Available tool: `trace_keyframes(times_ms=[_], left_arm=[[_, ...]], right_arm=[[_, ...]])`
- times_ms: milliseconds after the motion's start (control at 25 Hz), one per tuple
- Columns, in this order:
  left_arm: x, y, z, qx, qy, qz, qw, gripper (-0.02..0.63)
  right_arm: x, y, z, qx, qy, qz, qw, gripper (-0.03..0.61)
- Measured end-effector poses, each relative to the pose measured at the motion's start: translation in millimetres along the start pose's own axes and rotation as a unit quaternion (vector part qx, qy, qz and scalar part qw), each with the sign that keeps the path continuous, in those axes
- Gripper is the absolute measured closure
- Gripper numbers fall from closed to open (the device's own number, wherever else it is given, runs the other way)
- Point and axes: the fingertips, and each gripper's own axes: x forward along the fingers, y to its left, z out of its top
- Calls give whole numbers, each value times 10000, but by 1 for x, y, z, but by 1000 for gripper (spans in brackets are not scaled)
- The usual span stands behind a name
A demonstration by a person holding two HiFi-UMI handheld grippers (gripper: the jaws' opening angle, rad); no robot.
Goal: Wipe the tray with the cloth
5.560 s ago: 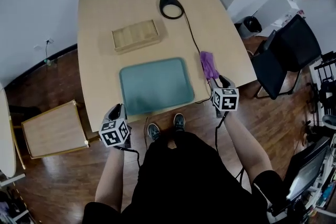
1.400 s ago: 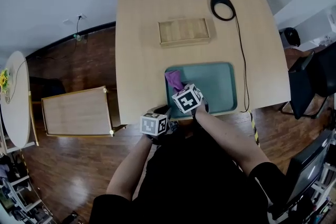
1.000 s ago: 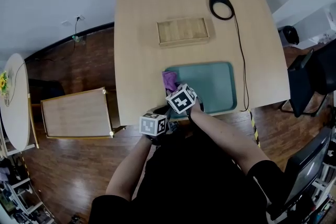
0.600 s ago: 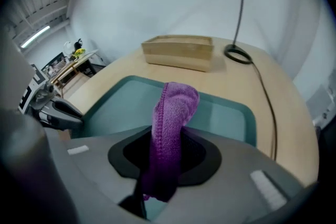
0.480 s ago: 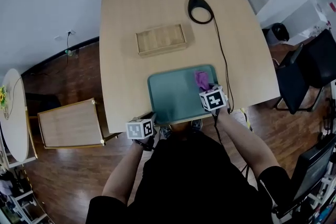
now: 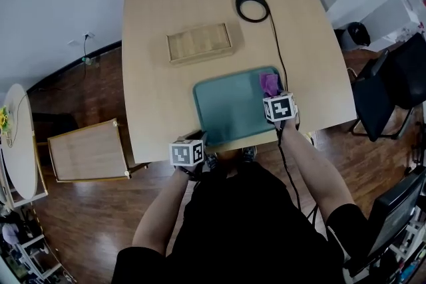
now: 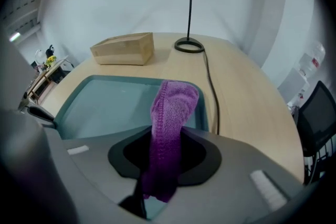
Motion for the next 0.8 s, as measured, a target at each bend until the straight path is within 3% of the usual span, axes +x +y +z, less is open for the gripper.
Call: trace_keyframes(times_ms=[240,480,560,800], left_arm=[[-1,0,0,-54,-66,-252,9996,532],[-3,-3,0,-31,-113,-340,9994,531],[-3,-5,1,-5,-120,-323,9994,529],[-4,-2,1,-82,-186,-527,9984,529]], right_arm=[[-8,120,8,-437,-100,912,9948,469],[-18,236,16,-1495,-48,1555,9765,469],[-19,256,17,-1693,-51,1670,9713,469],[-17,272,20,-1624,-138,1967,9668,471]])
